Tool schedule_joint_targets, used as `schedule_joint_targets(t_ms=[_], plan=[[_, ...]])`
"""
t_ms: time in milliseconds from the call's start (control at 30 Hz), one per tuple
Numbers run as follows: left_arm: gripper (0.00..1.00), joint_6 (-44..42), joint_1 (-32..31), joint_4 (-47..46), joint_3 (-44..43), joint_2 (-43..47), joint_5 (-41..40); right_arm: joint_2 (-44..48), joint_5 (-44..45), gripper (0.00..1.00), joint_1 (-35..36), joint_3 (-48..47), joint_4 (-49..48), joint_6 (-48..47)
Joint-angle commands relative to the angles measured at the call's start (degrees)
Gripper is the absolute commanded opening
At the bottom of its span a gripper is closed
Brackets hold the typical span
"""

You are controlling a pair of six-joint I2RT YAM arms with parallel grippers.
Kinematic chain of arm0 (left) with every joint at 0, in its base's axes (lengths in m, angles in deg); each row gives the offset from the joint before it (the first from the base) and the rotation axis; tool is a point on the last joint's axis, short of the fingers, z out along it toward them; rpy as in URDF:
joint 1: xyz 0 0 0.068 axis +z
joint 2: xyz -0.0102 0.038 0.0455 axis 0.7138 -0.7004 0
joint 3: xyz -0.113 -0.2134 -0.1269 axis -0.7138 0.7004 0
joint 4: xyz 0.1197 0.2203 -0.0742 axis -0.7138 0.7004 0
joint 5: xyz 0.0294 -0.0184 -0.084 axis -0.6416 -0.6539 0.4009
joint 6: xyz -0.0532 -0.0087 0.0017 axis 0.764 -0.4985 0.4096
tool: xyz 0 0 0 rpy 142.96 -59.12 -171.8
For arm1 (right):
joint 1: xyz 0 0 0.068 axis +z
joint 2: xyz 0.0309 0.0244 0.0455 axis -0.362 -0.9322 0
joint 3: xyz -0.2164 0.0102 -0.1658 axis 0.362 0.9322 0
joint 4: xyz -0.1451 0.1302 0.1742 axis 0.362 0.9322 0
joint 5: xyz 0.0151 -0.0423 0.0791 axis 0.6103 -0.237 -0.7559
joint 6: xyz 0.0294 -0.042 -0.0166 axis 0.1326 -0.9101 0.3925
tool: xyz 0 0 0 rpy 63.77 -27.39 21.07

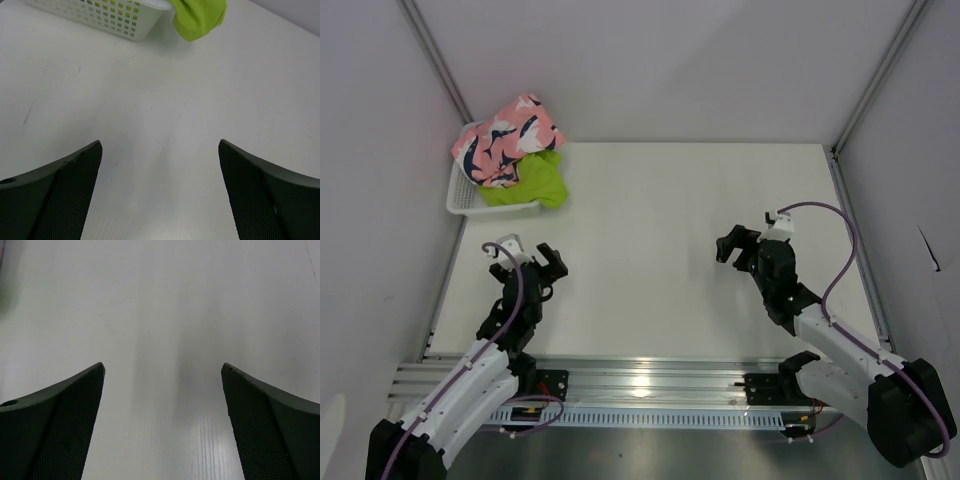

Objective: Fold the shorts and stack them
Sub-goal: Grab the shorts from the pile

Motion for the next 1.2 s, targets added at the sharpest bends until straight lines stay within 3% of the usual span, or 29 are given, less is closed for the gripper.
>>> schedule_joint_targets(t_ms=[0,267,433,733,900,1167], plan=[[0.99,2.26,0.35,0.37,-2.13,0.95,-1.61,1.12,2.28,0.99,0.23,0.26,-2.94,1.50],[0.99,14.03,5.44,8.80,-15.80,-5.10,2.78,-0.64,3.60,0.99,0.32,-0.27,-1.88,2.39],[0.99,17.55,14.30,12.76,-28.81,-16.26,7.16,-1.25,2.90,0.99,0.23,-0.53,-1.71,2.65],[0.99,22.21,23.20,17.33,-50.02,-37.16,11.91,-0.82,2.72,0.99,0.32,-0.98,-0.74,2.91],[0.99,25.64,29.43,15.41,-55.46,-45.44,18.68,0.24,2.90,0.99,0.23,-0.62,-0.65,2.91],[0.99,30.20,32.34,11.02,-66.09,-62.03,24.40,0.59,3.16,1.00,0.23,-0.71,-0.39,2.83]])
